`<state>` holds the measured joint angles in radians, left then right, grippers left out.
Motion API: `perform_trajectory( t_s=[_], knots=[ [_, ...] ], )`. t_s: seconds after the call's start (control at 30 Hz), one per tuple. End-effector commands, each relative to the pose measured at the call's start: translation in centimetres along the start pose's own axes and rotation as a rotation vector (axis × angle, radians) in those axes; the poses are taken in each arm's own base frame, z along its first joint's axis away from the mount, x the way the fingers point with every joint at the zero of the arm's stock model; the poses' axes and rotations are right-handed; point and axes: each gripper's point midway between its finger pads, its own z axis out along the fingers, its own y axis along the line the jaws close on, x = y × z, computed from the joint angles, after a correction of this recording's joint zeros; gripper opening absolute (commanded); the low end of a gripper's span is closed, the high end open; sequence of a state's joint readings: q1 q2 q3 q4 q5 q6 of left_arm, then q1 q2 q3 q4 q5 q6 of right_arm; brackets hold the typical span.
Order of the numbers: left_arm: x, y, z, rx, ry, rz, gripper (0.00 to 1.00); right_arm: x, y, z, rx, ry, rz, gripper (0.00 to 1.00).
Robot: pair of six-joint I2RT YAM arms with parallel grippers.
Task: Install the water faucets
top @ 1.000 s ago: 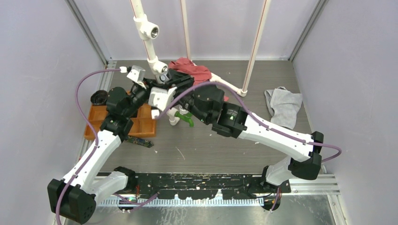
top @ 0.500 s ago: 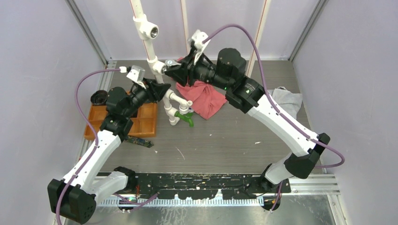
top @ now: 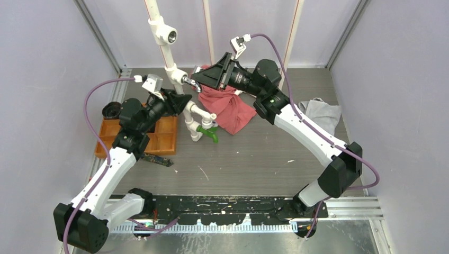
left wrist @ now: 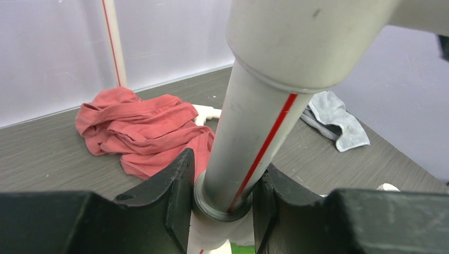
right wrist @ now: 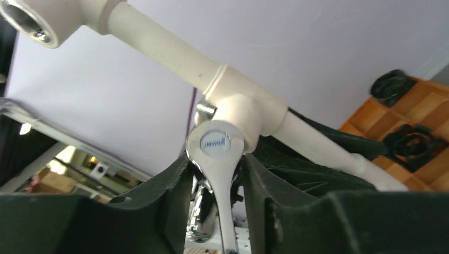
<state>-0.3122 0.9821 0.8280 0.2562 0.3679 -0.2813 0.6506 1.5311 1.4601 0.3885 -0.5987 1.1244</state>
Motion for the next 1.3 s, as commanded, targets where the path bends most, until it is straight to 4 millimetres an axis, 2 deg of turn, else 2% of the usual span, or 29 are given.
perform_trajectory(
  t_s=[0.0, 0.1, 0.2, 0.3, 0.4, 0.47, 0.53, 0.6, 0.67, 0.73, 0.83, 1.03, 1.27],
  knots=[
    [-1.1, -1.5, -0.4, 0.04, -0.025, -0.091, 0.0, -2.1, -1.1, -1.6, 0.171, -0.105, -0.084, 0.54],
    [-1.1, -1.6, -0.4, 0.046, -0.025, -0.092, 0.0, -3.7, -1.8, -3.8, 0.324, -0.173, -0.236, 0.8],
    [-1.0, -1.6, -0.3, 0.046, -0.024, -0.094, 0.0, -5.2, -1.4, -6.1, 0.414, -0.231, -0.396, 0.98],
    [-1.1, -1.6, -0.2, 0.048, -0.025, -0.097, 0.0, -6.6, -0.5, -8.0, 0.462, -0.28, -0.571, 1.0],
    [-1.2, -1.6, -0.2, 0.048, -0.03, -0.095, 0.0, -7.4, 1.4, -9.3, 0.45, -0.291, -0.774, 1.0],
    [-1.2, -1.6, -0.3, 0.046, -0.028, -0.096, 0.0, -7.6, 3.1, -10.0, 0.419, -0.283, -0.915, 1.0],
    [-1.2, -1.6, -0.2, 0.045, -0.028, -0.096, 0.0, -6.7, 5.1, -10.2, 0.331, -0.24, -1.077, 1.0],
    [-1.1, -1.5, -0.2, 0.044, -0.025, -0.098, 0.0, -4.8, 7.0, -10.1, 0.201, -0.196, -1.235, 1.0],
    [-1.1, -1.6, -0.1, 0.046, -0.025, -0.1, 0.0, -2.4, 8.0, -9.8, 0.102, -0.136, -1.379, 1.0],
    [-1.1, -1.5, -0.1, 0.046, -0.025, -0.104, 0.0, -0.7, 8.0, -9.5, 0.074, -0.089, -1.533, 1.0],
    [-1.0, -1.6, 0.0, 0.048, -0.023, -0.109, 0.0, 1.1, 6.4, -8.4, 0.111, -0.039, -1.692, 1.0],
    [-1.0, -1.7, 0.0, 0.049, -0.017, -0.11, 0.0, 1.1, 4.6, -5.6, 0.151, -0.046, -1.738, 1.0],
    [-1.1, -1.6, 0.0, 0.046, -0.013, -0.104, 0.0, -0.1, 3.4, -2.5, 0.184, -0.073, -1.735, 0.98]
  ],
)
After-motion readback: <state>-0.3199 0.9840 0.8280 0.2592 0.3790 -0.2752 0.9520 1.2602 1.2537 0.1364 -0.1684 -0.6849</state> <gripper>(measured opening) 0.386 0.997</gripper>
